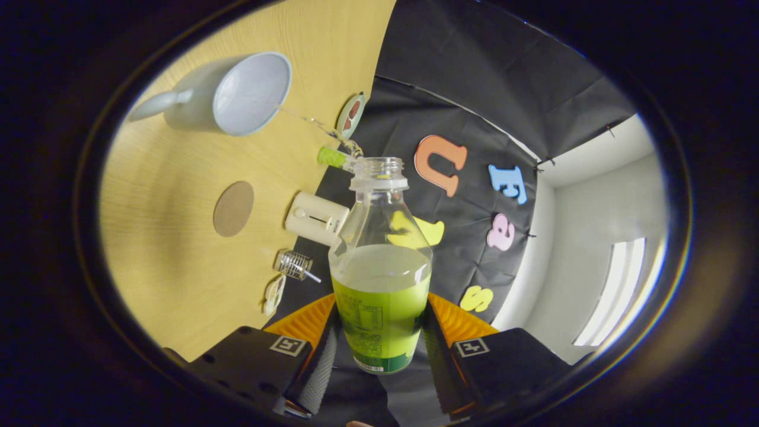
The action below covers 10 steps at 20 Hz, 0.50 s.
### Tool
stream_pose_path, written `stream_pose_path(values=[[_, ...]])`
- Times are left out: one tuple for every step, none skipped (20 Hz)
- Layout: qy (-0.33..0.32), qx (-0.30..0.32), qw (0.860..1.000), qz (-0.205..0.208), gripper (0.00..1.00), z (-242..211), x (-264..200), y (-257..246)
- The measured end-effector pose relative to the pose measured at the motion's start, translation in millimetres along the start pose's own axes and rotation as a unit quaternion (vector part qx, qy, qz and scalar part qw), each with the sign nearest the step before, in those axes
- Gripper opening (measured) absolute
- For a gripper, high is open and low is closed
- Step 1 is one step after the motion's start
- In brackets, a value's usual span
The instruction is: Take the bottle from table, then pour the juice into the cup, finally place the bottle on the coaster
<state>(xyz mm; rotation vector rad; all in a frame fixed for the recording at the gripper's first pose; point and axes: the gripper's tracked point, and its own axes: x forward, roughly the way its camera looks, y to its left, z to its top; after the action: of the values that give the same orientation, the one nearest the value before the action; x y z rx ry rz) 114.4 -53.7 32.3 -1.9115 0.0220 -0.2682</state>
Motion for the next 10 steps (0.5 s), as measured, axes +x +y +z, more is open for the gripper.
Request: stream_pose_path(values=[[0.0,-0.002,1.0,-0.001,0.76,-0.5,-0.7,-1.9],[0.0,-0.005,1.0,-0.003,0.76,0.0,-1.1,-2.4],[-0.001,-0.009,1.0,-0.005,0.76,0.5,-0.1,-4.2],[-0.003,-0.013,1.0,-0.008,0.76,0.6,-0.4,-6.3],[-0.005,-0.017,1.0,-0.01,0.76,2.0,0.2,-8.0],[-0.006,-0.02,1.0,-0.011,0.76,2.1,-0.4,-8.9],[-0.006,-0.023,1.0,-0.012,0.76,2.4,1.3,-9.5],[-0.007,-0.026,1.0,-0.015,0.76,2.3,1.6,-10.9],[-0.007,-0.029,0.999,-0.016,0.76,2.4,2.5,-12.6],[-0.007,-0.031,0.999,-0.017,0.76,3.0,2.8,-13.3]])
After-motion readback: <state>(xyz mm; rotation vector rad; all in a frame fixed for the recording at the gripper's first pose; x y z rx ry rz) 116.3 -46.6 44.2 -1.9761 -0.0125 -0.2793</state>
